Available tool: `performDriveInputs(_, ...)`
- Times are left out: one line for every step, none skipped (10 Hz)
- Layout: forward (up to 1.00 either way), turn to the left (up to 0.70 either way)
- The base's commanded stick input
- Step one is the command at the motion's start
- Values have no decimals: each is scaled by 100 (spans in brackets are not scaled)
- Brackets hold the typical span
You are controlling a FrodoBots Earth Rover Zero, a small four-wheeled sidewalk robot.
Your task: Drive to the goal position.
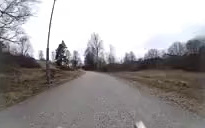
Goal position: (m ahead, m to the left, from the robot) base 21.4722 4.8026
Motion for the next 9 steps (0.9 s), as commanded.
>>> performDriveInputs(70,-11)
performDriveInputs(70,-26)
performDriveInputs(70,-35)
performDriveInputs(70,-18)
performDriveInputs(70,0)
performDriveInputs(70,0)
performDriveInputs(70,0)
performDriveInputs(70,0)
performDriveInputs(70,0)
